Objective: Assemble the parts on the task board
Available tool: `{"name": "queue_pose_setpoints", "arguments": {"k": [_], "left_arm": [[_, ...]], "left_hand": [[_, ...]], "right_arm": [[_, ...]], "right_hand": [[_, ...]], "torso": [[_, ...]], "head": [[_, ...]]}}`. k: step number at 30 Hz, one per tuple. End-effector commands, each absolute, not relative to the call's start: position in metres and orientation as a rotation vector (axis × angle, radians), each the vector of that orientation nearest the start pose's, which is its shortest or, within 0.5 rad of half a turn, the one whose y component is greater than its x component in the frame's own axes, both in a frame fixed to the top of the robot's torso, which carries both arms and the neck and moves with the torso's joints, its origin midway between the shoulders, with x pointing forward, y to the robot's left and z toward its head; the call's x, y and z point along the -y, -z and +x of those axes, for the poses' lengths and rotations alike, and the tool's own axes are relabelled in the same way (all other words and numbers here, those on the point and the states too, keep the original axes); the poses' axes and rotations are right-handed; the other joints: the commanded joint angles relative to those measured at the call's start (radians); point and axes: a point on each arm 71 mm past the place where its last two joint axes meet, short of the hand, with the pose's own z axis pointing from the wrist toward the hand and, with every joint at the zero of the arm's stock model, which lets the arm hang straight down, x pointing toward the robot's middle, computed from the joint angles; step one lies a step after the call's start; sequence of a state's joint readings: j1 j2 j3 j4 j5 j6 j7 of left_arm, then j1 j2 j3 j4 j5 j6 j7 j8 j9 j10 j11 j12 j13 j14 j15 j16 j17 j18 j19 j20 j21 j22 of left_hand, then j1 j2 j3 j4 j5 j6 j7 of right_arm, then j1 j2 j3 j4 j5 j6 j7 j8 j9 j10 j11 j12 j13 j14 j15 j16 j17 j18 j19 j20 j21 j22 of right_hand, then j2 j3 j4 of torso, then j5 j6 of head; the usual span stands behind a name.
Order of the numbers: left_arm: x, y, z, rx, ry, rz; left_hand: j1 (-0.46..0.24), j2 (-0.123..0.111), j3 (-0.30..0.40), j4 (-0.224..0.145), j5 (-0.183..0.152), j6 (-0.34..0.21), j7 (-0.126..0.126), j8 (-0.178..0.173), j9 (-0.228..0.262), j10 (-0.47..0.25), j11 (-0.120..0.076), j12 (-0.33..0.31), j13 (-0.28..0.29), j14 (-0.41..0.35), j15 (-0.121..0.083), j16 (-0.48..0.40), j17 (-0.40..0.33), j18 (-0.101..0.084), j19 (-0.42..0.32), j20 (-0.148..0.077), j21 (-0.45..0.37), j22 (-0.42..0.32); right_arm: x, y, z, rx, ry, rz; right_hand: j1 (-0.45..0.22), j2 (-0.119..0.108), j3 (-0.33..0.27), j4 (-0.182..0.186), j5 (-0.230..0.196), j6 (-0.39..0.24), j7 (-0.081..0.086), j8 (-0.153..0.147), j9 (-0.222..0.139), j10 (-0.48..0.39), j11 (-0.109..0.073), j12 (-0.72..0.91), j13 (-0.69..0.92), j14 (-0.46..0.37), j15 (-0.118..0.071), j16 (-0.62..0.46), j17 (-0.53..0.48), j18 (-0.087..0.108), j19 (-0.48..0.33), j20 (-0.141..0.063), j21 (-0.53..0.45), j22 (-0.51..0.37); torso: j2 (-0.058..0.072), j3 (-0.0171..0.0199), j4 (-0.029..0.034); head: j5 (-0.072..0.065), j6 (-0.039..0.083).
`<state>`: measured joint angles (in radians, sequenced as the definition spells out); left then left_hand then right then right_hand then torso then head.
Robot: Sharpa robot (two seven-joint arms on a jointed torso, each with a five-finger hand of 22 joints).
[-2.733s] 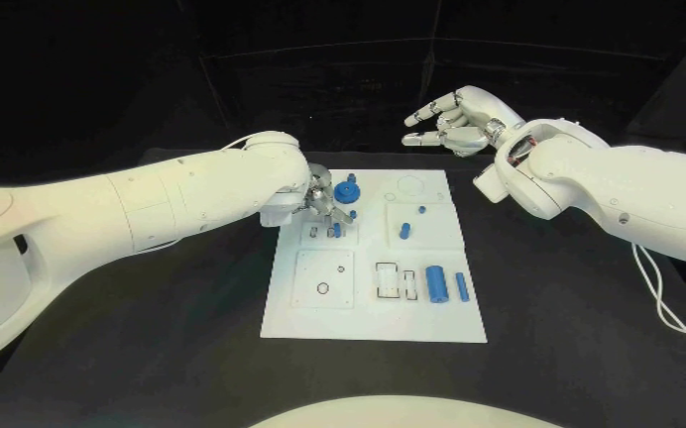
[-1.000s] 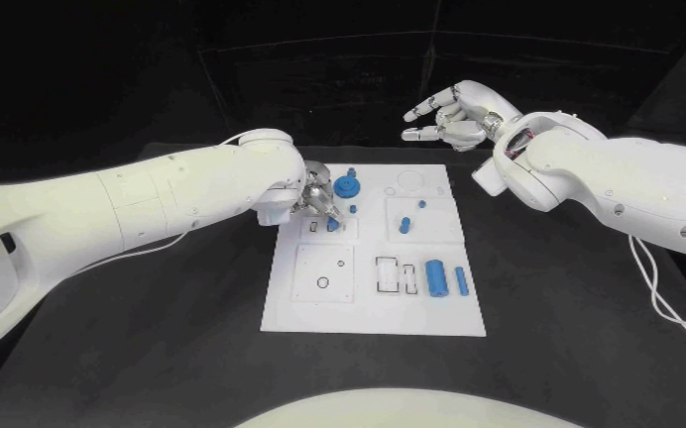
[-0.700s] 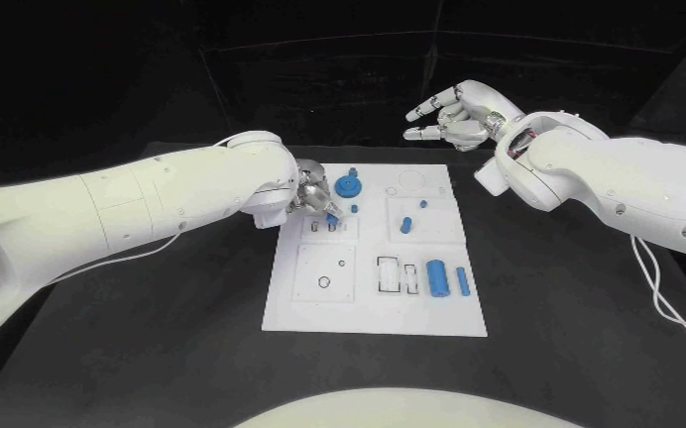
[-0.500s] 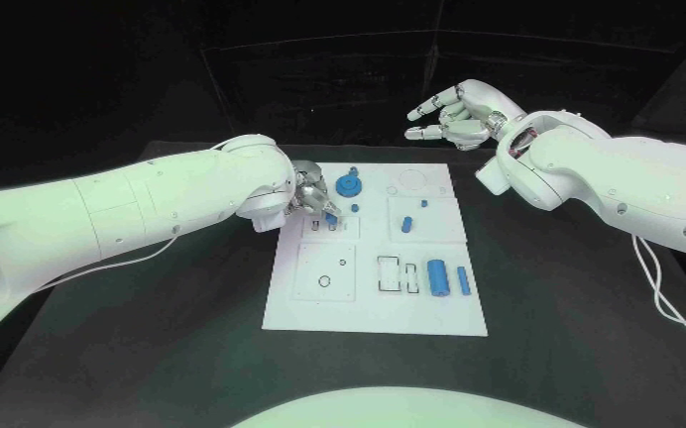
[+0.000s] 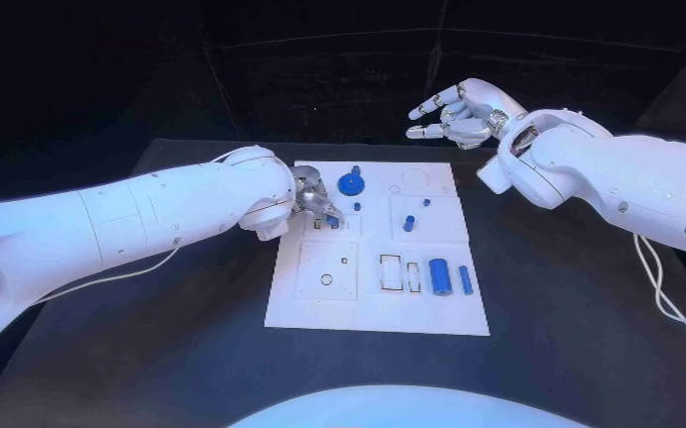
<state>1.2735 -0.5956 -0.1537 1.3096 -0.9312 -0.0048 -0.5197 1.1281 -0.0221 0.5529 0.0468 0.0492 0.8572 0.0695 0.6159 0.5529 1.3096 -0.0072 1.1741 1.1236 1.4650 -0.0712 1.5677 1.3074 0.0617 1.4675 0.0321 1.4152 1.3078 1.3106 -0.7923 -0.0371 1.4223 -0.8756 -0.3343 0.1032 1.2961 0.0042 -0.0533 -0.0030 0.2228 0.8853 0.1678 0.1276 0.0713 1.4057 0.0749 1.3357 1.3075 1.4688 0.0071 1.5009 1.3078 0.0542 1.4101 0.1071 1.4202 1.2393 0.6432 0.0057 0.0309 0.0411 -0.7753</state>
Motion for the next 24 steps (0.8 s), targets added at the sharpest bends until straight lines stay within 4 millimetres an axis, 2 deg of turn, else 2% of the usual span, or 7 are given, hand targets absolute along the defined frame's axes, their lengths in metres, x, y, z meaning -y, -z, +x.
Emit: {"name": "queue_pose_setpoints", "arguments": {"k": [1, 7, 24], "left_arm": [[-0.156, 0.2352, 0.5124, -2.245, 0.433, -0.303], [-0.156, 0.2375, 0.5112, -2.264, 0.417, -0.286], [-0.1556, 0.2408, 0.5085, -2.323, 0.382, -0.235]], "left_hand": [[0.003, 0.01, 0.122, -0.118, 0.001, -0.003, -0.003, 0.007, 0.002, 0.007, -0.003, 0.003, 0.001, 0.106, -0.002, 0.003, 0.263, -0.009, 0.014, 0.003, 0.002, 0.018], [0.001, 0.01, 0.123, -0.118, 0.001, -0.003, -0.003, 0.008, 0.003, 0.007, -0.003, 0.003, 0.001, 0.106, -0.002, 0.003, 0.263, -0.009, 0.014, 0.003, 0.003, 0.019], [-0.001, 0.005, 0.126, -0.121, 0.001, -0.004, -0.004, 0.009, 0.005, 0.006, -0.003, 0.0, -0.003, 0.106, -0.002, 0.003, 0.263, -0.009, 0.015, 0.003, 0.004, 0.02]], "right_arm": [[0.2032, 0.1296, 0.5224, -1.585, -1.021, 0.258], [0.2031, 0.1297, 0.5226, -1.586, -1.02, 0.256], [0.202, 0.1303, 0.5231, -1.591, -1.022, 0.252]], "right_hand": [[0.003, 0.01, -0.004, 0.0, 0.005, 0.004, -0.002, 0.004, -0.001, -0.006, 0.002, -0.004, 0.041, 0.066, -0.007, -0.006, 0.1, 0.015, -0.008, -0.001, -0.007, -0.001], [0.003, 0.01, -0.004, 0.0, 0.005, 0.004, -0.002, 0.004, -0.001, -0.006, 0.002, -0.004, 0.041, 0.066, -0.007, -0.006, 0.1, 0.015, -0.008, -0.001, -0.007, -0.001], [0.003, 0.01, -0.005, 0.0, 0.005, 0.004, -0.002, 0.004, -0.001, -0.006, 0.002, -0.005, 0.041, 0.066, -0.007, -0.006, 0.1, 0.015, -0.008, -0.001, -0.007, -0.001]], "torso": [[0.001, -0.0003, -0.0015], [0.001, 0.0006, 0.0004], [0.001, 0.0004, -0.0001]], "head": [[-0.001, -0.001], [-0.002, -0.003], [-0.002, -0.008]]}}
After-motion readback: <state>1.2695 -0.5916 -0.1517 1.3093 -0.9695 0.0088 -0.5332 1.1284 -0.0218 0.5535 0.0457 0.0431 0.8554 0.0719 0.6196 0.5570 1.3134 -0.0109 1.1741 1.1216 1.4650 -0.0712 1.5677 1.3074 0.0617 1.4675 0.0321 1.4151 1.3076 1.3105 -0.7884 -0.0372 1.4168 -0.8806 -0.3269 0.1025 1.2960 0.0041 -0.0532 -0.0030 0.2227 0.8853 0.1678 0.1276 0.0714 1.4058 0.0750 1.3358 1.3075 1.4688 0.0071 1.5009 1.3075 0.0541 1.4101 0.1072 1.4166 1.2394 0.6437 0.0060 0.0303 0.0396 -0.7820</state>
